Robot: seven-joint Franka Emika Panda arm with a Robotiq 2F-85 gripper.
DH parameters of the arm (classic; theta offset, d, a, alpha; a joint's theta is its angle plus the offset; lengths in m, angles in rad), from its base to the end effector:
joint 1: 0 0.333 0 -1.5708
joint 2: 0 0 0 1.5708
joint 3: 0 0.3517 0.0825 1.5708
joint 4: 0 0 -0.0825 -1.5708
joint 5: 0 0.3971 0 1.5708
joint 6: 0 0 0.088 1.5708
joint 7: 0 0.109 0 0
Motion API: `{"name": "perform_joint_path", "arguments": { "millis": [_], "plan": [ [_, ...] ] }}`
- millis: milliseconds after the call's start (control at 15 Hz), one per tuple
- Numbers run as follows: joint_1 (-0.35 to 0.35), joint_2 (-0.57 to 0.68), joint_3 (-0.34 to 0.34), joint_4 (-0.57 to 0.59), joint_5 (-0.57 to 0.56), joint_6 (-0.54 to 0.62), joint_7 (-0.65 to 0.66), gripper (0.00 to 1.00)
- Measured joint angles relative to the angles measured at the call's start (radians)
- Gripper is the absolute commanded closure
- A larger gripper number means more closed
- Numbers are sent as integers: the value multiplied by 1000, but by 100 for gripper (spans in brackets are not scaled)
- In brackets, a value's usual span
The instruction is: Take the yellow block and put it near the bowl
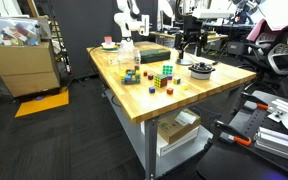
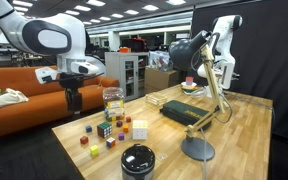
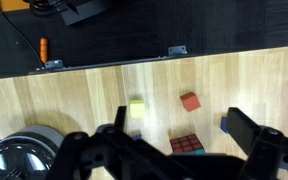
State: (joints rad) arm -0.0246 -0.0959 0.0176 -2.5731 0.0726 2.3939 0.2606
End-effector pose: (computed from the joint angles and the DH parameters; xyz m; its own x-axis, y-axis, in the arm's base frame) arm 0.4369 -0.0024 0.3133 0.9445 -0.3152 -0.0926 -0.3183 -0.9478 -0.0199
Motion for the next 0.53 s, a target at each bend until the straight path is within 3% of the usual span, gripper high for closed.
{"name": "perform_joint_path", "arguments": {
  "millis": [533],
  "plan": [
    [0, 11, 0, -4, -58, 53, 37, 0]
  ]
}}
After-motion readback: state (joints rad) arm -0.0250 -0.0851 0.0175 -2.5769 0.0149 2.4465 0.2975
